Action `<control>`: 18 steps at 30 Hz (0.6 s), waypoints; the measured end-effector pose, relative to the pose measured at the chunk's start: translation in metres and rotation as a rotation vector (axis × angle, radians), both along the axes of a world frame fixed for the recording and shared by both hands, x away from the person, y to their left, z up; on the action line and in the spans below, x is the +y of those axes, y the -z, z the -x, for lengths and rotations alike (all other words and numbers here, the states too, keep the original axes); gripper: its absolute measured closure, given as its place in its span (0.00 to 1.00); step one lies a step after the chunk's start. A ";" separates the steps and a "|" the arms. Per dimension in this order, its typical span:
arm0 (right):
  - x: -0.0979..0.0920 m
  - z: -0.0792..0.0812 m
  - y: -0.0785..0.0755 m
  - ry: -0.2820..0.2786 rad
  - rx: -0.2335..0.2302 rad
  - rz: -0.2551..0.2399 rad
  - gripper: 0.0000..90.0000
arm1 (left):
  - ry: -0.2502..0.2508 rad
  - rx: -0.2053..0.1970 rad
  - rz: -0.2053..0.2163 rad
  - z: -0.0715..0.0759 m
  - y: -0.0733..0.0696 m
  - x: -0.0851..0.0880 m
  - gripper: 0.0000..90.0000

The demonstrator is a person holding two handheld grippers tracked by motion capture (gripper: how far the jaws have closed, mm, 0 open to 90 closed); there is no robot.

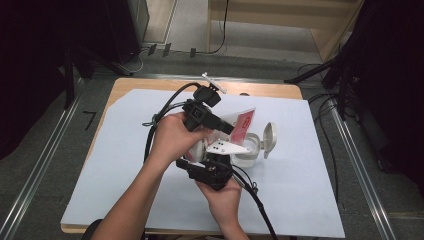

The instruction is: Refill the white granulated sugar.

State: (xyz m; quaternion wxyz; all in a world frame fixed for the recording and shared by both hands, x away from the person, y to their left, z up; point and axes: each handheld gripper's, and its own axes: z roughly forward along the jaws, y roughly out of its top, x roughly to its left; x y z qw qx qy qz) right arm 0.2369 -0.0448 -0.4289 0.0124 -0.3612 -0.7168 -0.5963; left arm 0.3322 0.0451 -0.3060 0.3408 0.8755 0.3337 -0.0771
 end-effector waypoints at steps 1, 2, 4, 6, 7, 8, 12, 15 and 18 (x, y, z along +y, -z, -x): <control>0.000 0.000 0.000 -0.001 0.001 -0.003 0.71 | 0.001 0.000 -0.001 0.000 0.000 0.000 0.90; 0.000 0.000 0.000 -0.001 0.002 -0.004 0.71 | 0.001 -0.001 -0.001 0.000 0.000 0.000 0.90; 0.000 0.000 0.000 -0.004 0.003 -0.006 0.71 | 0.001 -0.002 -0.002 0.000 0.000 0.000 0.90; 0.000 0.000 0.000 -0.005 0.007 -0.008 0.71 | 0.001 -0.001 -0.001 0.000 0.000 0.000 0.90; 0.000 0.000 0.000 -0.004 0.006 -0.007 0.71 | 0.003 -0.002 -0.002 0.000 0.000 0.000 0.90; 0.000 0.000 0.000 -0.004 0.008 -0.009 0.71 | 0.001 -0.002 -0.002 0.000 0.000 0.000 0.90; 0.000 0.000 0.000 -0.003 0.006 -0.008 0.71 | 0.001 -0.004 -0.001 0.001 0.000 -0.001 0.90; 0.000 0.001 0.000 -0.002 0.008 -0.010 0.71 | -0.004 -0.003 0.000 0.001 0.000 -0.001 0.90; -0.001 0.000 -0.001 -0.004 0.020 -0.020 0.71 | -0.004 0.002 0.003 0.000 -0.001 -0.002 0.90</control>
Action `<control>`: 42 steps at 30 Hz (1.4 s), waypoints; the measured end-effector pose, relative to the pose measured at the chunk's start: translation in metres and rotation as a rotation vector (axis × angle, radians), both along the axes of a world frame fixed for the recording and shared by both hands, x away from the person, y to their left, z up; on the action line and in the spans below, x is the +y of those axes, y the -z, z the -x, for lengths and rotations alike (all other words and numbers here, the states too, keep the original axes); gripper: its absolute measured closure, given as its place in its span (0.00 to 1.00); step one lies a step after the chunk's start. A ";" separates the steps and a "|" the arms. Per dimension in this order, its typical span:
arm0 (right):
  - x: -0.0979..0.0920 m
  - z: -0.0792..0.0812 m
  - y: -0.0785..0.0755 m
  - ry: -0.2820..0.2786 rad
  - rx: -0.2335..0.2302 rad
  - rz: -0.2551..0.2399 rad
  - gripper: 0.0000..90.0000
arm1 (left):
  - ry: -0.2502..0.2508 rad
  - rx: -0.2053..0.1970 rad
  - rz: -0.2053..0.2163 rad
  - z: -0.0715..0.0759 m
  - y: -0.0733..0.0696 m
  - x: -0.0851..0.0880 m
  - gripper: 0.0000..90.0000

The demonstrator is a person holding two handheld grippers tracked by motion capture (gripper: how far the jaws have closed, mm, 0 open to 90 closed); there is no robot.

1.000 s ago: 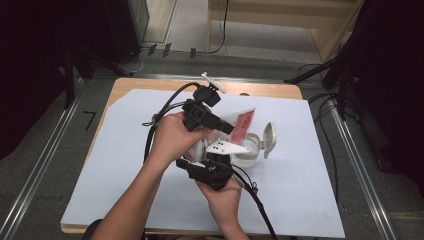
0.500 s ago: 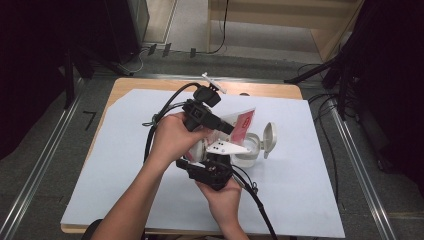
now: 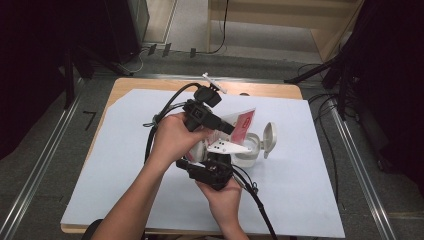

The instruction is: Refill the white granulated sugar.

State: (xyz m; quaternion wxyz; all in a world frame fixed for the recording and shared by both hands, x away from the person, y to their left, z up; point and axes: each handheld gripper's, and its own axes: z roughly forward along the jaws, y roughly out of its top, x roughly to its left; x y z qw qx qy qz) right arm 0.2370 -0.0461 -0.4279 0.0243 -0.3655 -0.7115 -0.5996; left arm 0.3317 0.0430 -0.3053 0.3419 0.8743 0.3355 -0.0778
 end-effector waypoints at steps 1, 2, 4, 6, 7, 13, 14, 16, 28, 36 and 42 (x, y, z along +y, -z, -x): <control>0.000 0.000 -0.001 0.002 0.003 -0.003 0.71 | 0.003 -0.009 -0.007 0.000 0.000 0.000 0.90; 0.000 0.000 -0.001 0.003 0.001 -0.003 0.71 | 0.002 -0.004 -0.005 0.000 -0.001 0.000 0.90; 0.000 -0.001 -0.001 0.005 -0.002 -0.002 0.71 | 0.008 -0.003 0.000 -0.002 -0.001 -0.001 0.90; 0.000 -0.002 -0.002 0.010 -0.006 -0.002 0.71 | 0.006 -0.001 -0.004 -0.003 -0.002 -0.002 0.90; 0.000 -0.002 -0.002 0.012 -0.008 -0.001 0.71 | 0.007 -0.001 -0.008 -0.003 -0.002 -0.002 0.90; -0.002 -0.005 -0.003 0.016 -0.007 -0.007 0.71 | 0.002 -0.002 -0.013 -0.005 -0.004 -0.006 0.90; -0.002 -0.005 -0.004 0.018 -0.006 -0.009 0.71 | 0.008 -0.004 -0.015 -0.006 -0.005 -0.007 0.90; -0.003 -0.005 -0.004 0.023 -0.004 -0.015 0.71 | 0.018 -0.008 -0.027 -0.007 -0.006 -0.008 0.90; -0.007 -0.006 -0.007 0.033 0.001 -0.013 0.70 | 0.017 -0.023 -0.013 -0.006 -0.007 -0.012 0.92; -0.007 -0.005 -0.006 0.029 -0.003 -0.008 0.70 | 0.018 -0.030 -0.007 -0.005 -0.006 -0.010 0.92; -0.008 -0.004 -0.006 0.025 -0.003 -0.007 0.70 | 0.016 -0.032 -0.013 -0.003 -0.006 -0.012 0.92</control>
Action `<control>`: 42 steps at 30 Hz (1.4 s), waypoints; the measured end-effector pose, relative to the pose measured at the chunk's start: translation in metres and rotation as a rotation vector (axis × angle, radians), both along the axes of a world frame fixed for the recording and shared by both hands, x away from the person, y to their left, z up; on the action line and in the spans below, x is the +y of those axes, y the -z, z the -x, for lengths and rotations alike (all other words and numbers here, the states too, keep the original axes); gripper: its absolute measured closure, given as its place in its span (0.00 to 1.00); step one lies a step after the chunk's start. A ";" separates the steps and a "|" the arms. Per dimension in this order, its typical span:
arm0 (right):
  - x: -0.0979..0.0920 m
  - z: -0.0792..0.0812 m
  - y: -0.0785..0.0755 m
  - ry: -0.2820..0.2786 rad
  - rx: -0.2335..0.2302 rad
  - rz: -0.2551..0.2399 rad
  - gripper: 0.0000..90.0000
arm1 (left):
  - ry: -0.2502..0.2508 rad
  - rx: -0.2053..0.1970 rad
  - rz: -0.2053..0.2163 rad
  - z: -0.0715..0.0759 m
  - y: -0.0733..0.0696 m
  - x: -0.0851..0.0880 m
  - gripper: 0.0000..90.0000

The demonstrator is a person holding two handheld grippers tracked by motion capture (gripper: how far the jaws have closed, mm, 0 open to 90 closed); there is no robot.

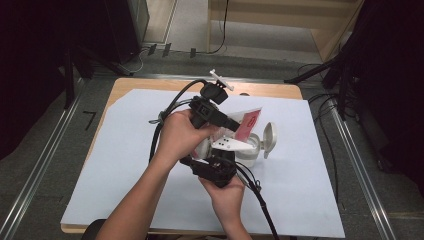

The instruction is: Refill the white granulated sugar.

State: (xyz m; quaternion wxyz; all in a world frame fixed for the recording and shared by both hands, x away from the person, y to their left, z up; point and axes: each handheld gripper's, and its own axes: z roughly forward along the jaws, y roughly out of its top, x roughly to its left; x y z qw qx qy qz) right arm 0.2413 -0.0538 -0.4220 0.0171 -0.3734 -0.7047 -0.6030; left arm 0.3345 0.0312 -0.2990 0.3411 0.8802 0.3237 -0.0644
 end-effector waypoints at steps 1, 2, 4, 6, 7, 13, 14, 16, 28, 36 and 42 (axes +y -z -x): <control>0.000 0.000 0.000 -0.001 0.000 0.002 0.70 | 0.001 0.002 0.001 0.000 0.000 0.000 0.92; 0.000 0.000 0.000 -0.001 0.000 0.002 0.70 | 0.000 0.002 0.001 0.000 0.000 0.001 0.92; 0.000 0.000 0.000 -0.002 -0.002 0.003 0.70 | -0.001 0.003 0.008 0.000 0.001 0.002 0.91; 0.002 0.001 0.001 -0.006 0.001 0.003 0.70 | -0.007 0.007 0.006 0.001 0.001 0.004 0.91; 0.002 0.001 0.001 -0.008 0.004 0.001 0.70 | -0.007 0.005 0.007 0.000 0.002 0.005 0.91; 0.004 0.000 0.001 -0.015 0.009 0.004 0.70 | -0.014 0.009 0.008 0.000 0.002 0.005 0.91; 0.003 0.001 0.001 -0.015 0.011 0.004 0.70 | -0.017 0.008 0.007 0.001 0.002 0.005 0.92; 0.003 0.001 0.001 -0.016 0.013 0.002 0.70 | -0.017 0.008 0.008 0.001 0.002 0.005 0.91; 0.005 0.002 0.000 -0.014 0.004 0.013 0.70 | -0.017 0.014 0.003 0.001 0.002 0.006 0.92; 0.005 0.003 0.000 -0.010 -0.005 0.026 0.70 | -0.012 0.016 0.002 0.002 0.002 0.006 0.92; 0.005 0.003 0.001 -0.009 -0.004 0.024 0.70 | -0.017 0.016 0.012 0.001 0.003 0.006 0.92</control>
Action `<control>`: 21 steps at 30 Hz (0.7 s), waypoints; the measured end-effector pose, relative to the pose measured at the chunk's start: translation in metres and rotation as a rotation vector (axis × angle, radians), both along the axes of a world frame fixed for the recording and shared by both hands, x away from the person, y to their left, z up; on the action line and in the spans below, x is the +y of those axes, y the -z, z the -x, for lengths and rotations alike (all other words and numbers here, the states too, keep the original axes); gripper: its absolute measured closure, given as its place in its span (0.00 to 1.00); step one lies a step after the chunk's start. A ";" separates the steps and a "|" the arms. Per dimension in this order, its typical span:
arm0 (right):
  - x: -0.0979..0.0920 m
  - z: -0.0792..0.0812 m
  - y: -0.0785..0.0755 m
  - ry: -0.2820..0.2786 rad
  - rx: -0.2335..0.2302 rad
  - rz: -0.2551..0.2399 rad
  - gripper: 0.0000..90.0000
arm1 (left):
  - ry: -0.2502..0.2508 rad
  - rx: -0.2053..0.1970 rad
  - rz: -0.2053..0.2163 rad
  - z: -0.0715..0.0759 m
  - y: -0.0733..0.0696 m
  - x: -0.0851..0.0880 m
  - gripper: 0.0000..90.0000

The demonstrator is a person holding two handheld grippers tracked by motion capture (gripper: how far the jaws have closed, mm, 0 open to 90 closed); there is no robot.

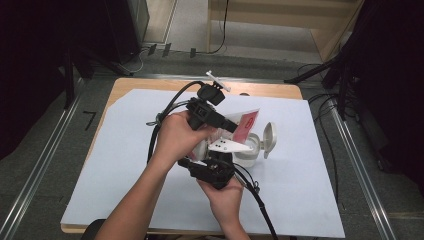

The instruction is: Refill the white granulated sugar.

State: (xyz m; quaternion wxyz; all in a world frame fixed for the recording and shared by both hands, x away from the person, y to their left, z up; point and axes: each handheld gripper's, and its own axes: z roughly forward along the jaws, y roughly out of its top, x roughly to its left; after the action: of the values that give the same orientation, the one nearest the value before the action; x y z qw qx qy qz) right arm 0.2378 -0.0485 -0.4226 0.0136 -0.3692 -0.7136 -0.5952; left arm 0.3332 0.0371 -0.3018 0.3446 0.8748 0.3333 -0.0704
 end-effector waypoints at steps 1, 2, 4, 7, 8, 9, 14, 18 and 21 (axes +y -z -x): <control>0.000 0.000 0.000 0.001 -0.001 0.000 0.71 | -0.003 0.000 -0.001 0.000 0.000 0.000 0.92; 0.000 0.000 0.000 0.003 0.000 -0.001 0.71 | -0.002 -0.001 -0.001 0.000 0.000 0.000 0.92; 0.001 0.000 0.000 0.003 0.000 -0.001 0.71 | -0.001 -0.002 0.003 0.000 0.000 0.000 0.92; 0.000 0.000 0.000 0.001 0.002 0.002 0.71 | -0.001 -0.001 -0.001 0.000 0.000 0.000 0.92; 0.000 0.000 0.000 0.001 0.002 0.002 0.71 | 0.000 -0.001 0.001 0.000 0.000 0.000 0.92; 0.000 0.000 0.000 0.001 0.001 0.001 0.71 | -0.002 -0.002 0.001 0.000 0.000 0.000 0.92; 0.000 -0.001 0.000 0.000 0.001 0.002 0.71 | -0.003 -0.002 0.002 0.000 0.000 0.001 0.92; 0.000 0.000 0.000 0.000 0.001 0.003 0.71 | -0.003 -0.001 0.002 0.000 0.000 0.000 0.92; 0.000 0.000 0.000 -0.001 0.004 0.003 0.71 | -0.003 0.006 0.004 0.000 0.000 0.001 0.92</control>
State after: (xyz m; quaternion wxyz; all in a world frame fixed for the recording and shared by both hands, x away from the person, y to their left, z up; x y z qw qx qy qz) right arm 0.2381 -0.0481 -0.4223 0.0148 -0.3703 -0.7144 -0.5936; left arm 0.3335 0.0379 -0.3021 0.3455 0.8734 0.3355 -0.0731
